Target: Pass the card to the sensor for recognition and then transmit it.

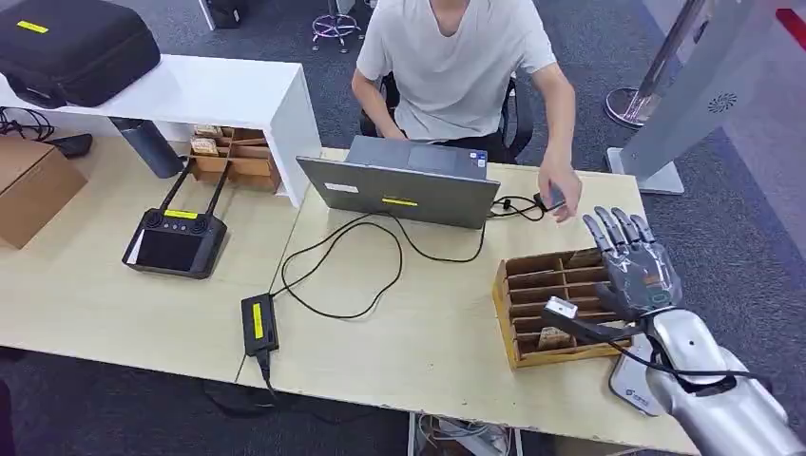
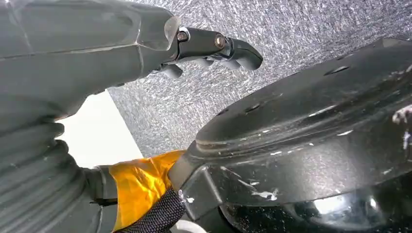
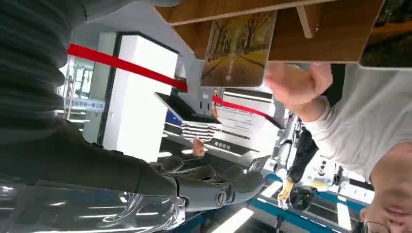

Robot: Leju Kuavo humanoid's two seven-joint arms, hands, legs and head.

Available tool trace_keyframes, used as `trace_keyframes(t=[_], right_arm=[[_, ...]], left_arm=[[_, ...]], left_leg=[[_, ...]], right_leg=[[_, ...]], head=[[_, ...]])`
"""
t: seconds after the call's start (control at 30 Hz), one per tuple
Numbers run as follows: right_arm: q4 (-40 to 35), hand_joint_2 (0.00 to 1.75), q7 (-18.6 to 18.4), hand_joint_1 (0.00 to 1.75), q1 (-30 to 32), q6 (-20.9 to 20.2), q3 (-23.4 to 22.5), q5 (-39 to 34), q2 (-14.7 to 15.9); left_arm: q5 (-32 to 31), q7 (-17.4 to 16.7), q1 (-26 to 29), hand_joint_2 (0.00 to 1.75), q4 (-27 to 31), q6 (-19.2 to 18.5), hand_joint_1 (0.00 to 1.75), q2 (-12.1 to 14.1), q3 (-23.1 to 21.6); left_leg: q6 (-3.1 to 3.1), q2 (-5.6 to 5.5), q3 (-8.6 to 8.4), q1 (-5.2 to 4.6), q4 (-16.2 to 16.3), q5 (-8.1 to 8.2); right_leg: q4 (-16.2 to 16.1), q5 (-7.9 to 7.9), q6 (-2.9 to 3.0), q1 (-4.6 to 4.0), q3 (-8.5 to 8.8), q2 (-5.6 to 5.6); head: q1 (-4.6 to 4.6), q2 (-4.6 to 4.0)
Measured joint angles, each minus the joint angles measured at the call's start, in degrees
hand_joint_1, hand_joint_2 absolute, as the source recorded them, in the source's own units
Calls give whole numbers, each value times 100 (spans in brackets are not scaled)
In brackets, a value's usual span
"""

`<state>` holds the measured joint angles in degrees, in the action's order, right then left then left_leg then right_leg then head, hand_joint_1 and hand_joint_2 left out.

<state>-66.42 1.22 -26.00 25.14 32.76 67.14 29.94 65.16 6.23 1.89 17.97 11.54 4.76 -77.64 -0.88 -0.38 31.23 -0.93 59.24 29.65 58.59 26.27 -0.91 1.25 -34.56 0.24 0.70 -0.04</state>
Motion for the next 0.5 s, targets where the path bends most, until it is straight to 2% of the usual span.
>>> trace_keyframes(t=[0.2,0.5], right_arm=[[9,175,48,0,-347,-219,138,35,24],[2,175,317,0,-1137,-743,540,-286,337]], left_arm=[[13,4,-8,175,0,-11,0,0,-46],[70,42,-15,175,0,-24,0,7,-92]], left_leg=[[0,0,-1,0,0,0],[0,0,-1,-1,1,0]], right_leg=[[0,0,0,0,0,0],[0,-1,0,0,0,1]], head=[[0,0],[0,0]])
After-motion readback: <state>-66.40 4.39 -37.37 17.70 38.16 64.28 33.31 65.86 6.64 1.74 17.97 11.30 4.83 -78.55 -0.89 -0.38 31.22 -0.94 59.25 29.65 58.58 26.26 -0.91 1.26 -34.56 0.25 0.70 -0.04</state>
